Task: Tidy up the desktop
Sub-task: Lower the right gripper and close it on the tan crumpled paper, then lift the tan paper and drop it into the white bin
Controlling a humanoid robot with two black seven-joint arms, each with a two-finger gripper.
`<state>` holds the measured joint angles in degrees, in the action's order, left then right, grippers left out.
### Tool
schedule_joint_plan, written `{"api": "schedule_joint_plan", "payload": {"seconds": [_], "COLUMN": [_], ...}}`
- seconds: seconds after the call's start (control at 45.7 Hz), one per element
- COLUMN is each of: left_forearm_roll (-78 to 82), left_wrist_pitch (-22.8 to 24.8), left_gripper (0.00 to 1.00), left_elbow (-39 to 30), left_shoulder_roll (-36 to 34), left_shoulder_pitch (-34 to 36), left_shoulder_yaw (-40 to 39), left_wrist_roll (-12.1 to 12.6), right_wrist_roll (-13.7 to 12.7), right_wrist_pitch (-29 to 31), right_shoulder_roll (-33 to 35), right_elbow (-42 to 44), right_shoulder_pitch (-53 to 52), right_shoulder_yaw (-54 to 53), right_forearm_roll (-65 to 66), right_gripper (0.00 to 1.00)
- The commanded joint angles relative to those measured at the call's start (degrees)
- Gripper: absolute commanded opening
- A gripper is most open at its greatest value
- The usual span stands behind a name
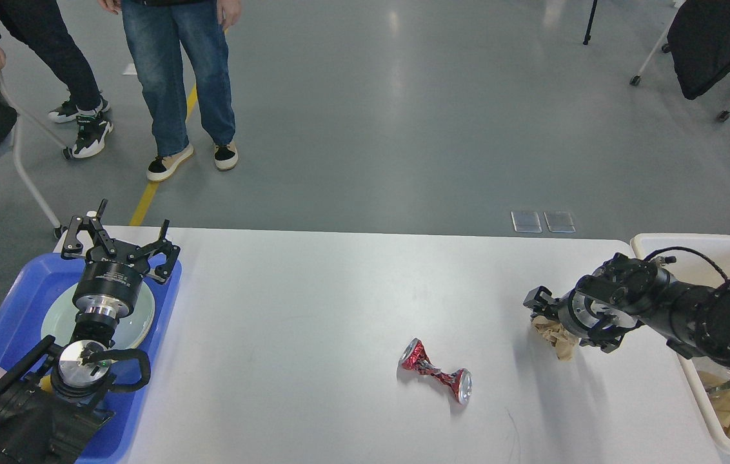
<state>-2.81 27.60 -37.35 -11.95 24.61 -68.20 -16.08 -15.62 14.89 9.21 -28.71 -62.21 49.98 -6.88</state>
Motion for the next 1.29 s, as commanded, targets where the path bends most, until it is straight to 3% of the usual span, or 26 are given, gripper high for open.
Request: {"api": "schedule_joint_plan", "payload": {"seconds": [0.0, 0.088, 0.153, 0.219, 0.722, 1.007, 1.27], "left_forearm_roll": [0.0, 0.0, 0.0, 0.0, 0.0, 0.0, 0.0], "left_wrist_pitch": [0.0, 0.0, 0.0, 0.0, 0.0, 0.0, 0.0], "left_gripper": [0.96, 0.96, 0.96, 0.96, 0.96, 0.96, 0.96], "left_elbow": [0.0, 0.0, 0.0, 0.0, 0.0, 0.0, 0.0], "left_shoulder_roll": [0.0, 0.0, 0.0, 0.0, 0.0, 0.0, 0.0], "left_shoulder_pitch": [0.0, 0.0, 0.0, 0.0, 0.0, 0.0, 0.0], "left_shoulder_yaw": [0.0, 0.0, 0.0, 0.0, 0.0, 0.0, 0.0], "left_wrist_roll": [0.0, 0.0, 0.0, 0.0, 0.0, 0.0, 0.0], "right_wrist_roll": [-0.11, -0.11, -0.11, -0.2, -0.37, -0.46, -0.37], "right_wrist_pitch": [-3.02, -3.11, -3.72, -3.72, -3.11, -0.21, 12.0], "right_shoulder_roll": [0.02, 0.11, 0.19, 0.11, 3.18, 12.32, 12.32], "right_elbow": [-0.64, -0.73, -0.73, -0.82, -8.28, -26.91, -39.3], "right_shoulder_pitch": [0.86, 1.21, 1.74, 1.65, -3.79, -21.8, -43.77], "right_shoulder_yaw": [0.03, 0.03, 0.03, 0.03, 0.47, 4.95, 15.41], "right_forearm_roll": [-0.06, -0.15, -0.15, -0.23, -0.06, -0.15, -1.03], "right_gripper": [0.71, 0.33, 0.22, 0.0, 0.0, 0.0, 0.0]}}
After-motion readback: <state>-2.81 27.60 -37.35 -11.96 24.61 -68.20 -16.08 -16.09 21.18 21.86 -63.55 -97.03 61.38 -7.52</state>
